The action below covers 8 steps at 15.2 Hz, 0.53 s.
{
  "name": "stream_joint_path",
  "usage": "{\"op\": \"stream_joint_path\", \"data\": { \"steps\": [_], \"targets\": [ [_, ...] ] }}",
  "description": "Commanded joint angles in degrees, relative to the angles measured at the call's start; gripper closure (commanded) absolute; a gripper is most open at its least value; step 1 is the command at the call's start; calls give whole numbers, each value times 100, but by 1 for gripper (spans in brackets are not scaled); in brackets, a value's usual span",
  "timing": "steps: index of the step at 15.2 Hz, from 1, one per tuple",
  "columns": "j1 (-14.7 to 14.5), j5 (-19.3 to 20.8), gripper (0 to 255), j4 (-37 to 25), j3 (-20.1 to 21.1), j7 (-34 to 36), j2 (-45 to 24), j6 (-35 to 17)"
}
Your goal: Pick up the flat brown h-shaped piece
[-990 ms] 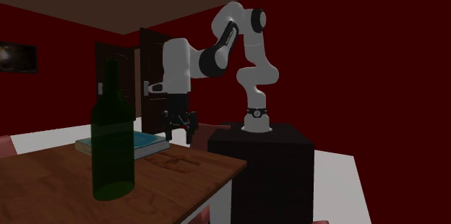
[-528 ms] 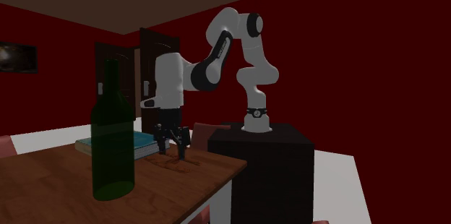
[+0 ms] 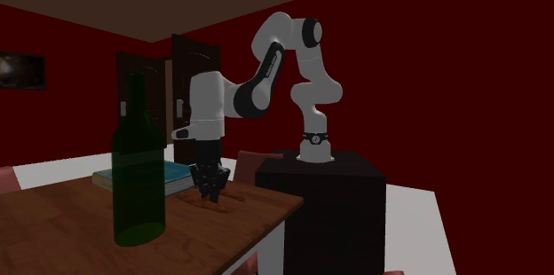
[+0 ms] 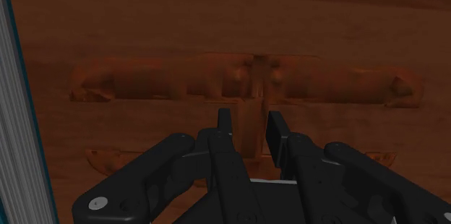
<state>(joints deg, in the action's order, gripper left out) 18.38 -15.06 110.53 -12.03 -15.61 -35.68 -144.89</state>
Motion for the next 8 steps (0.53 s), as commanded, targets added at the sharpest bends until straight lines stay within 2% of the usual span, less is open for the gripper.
{"op": "stream_joint_path", "data": {
  "steps": [1,8],
  "targets": [
    [-10,-5,255,3,19,-1,-18,-4],
    [-26,33,255,61,-21,9,127,83]
  ]
}}
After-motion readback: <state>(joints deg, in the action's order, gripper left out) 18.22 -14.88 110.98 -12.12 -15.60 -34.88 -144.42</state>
